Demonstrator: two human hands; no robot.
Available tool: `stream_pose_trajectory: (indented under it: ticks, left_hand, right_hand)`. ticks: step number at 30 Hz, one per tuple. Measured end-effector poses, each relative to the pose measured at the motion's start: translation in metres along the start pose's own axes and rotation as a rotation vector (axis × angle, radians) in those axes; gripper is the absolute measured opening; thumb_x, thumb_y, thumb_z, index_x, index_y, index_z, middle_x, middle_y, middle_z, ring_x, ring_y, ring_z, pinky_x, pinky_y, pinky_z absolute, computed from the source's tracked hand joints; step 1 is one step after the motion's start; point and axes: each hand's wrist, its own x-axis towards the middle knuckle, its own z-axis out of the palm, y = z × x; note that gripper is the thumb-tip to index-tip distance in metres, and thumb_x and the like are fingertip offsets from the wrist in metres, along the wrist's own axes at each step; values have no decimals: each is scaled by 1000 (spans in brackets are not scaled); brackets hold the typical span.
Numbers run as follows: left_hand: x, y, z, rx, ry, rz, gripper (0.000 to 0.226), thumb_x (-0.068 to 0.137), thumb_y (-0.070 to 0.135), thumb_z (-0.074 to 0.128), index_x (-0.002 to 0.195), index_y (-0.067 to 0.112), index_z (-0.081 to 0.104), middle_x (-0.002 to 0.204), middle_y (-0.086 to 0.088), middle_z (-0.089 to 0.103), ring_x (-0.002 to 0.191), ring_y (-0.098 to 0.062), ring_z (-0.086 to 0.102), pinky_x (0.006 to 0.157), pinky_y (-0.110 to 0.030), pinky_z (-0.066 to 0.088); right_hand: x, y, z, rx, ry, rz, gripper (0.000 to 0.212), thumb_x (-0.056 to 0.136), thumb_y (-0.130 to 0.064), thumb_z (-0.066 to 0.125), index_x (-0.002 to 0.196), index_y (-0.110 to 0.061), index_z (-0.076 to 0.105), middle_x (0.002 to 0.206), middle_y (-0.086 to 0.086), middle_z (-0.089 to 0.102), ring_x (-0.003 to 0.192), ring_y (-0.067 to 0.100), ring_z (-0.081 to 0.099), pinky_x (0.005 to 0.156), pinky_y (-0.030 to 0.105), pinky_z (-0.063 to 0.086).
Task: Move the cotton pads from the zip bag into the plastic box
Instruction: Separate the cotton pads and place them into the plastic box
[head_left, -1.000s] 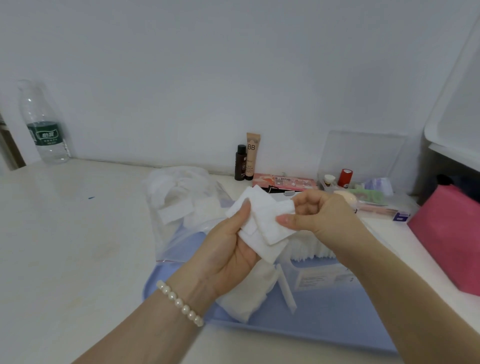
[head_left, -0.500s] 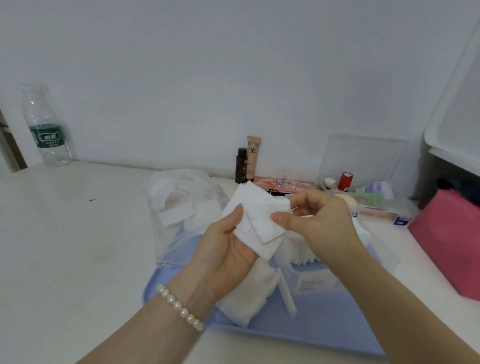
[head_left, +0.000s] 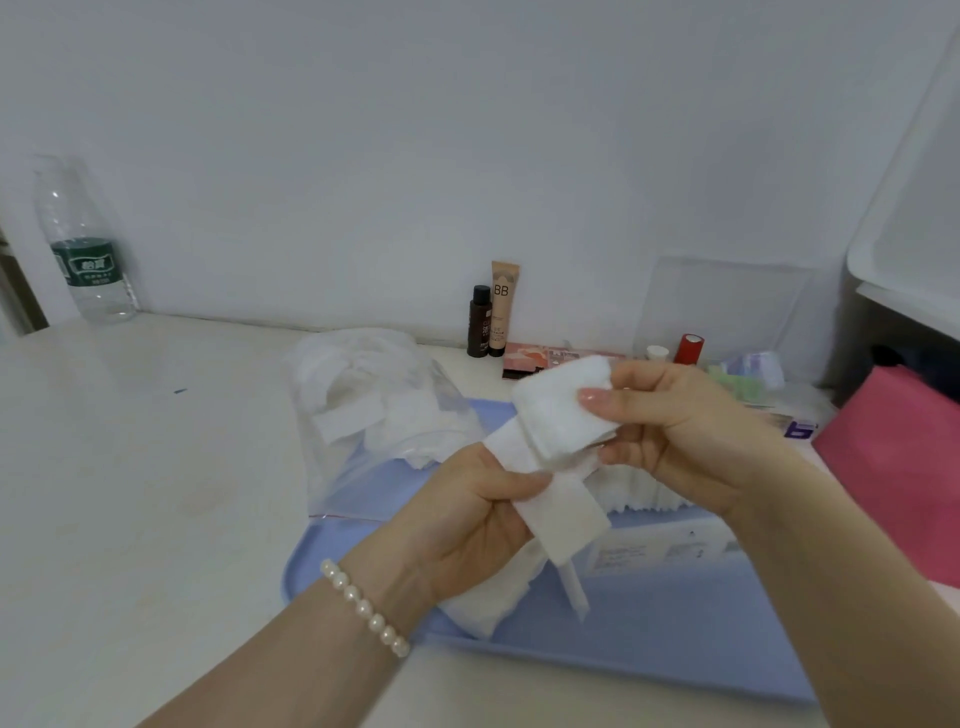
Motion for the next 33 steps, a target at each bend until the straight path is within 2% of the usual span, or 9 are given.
stream_pose_trajectory:
  ticks: [6,14,16,18,21,23,26,30,33]
  left_hand:
    - [1,0,-4,89,-64,-7,61,67,-17,47,125,2,53,119,-14,63,108,-23,62,96,-36,47]
    - [1,-1,-6,124,-72,-23,60,64,-18,48,120,1,56,113,-14,64,107,-25,60,92,-33,49]
    - [0,0,-5,126,-116,-20,71,61,-17,57,129,-2,49,115,-14,59,113,-27,52,95,-34,45]
    - [0,2,-5,104,-184,-20,82,59,-6,71,136,-2,42,117,-14,56,114,-27,48,95,-35,41]
    - [1,3,-4,57,-181,-18,66,71,6,71,133,2,49,124,-19,51,112,-27,52,96,-36,43]
    - [1,2,-4,35,-111,-9,50,74,0,63,123,2,58,124,-21,57,107,-27,60,98,-38,45]
    - [1,2,-6,20,-61,24,44,74,-6,56,117,0,62,122,-21,61,104,-28,63,96,-39,47]
    - [-1,3,-5,84,-44,74,42,75,-8,53,116,-4,61,119,-22,61,104,-28,62,93,-37,49]
    - [-1,3,-5,126,-43,98,44,74,-9,52,117,-4,60,115,-21,61,102,-28,62,92,-36,49]
  right_hand:
    - [2,6,5,-172,47,16,11,74,-2,68,85,-2,69,71,8,72,55,16,66,42,19,51]
    - [4,10,9,-242,90,16,12,73,-3,72,84,-7,68,67,8,71,48,16,64,40,19,48]
    - [4,11,10,-267,112,3,16,71,-2,74,85,-7,68,69,10,71,49,17,64,39,19,48]
    - [3,12,12,-293,141,-20,17,70,-1,75,84,-8,67,65,7,70,46,17,63,38,19,46]
    - [2,14,17,-400,190,-92,18,70,-2,77,78,-13,67,63,3,67,43,14,61,38,19,44]
    - [2,15,20,-518,242,-173,22,68,-6,80,76,-19,66,72,4,64,47,13,58,44,22,46]
    - [1,14,20,-658,280,-253,29,63,-15,84,79,-26,63,74,-3,57,56,10,50,59,28,49]
    - [-3,7,17,-692,234,-265,35,57,-15,86,81,-24,63,73,-6,57,60,7,49,62,21,45]
    - [-5,4,18,-734,214,-275,34,55,-13,87,75,-28,62,70,-7,56,59,4,48,58,12,41]
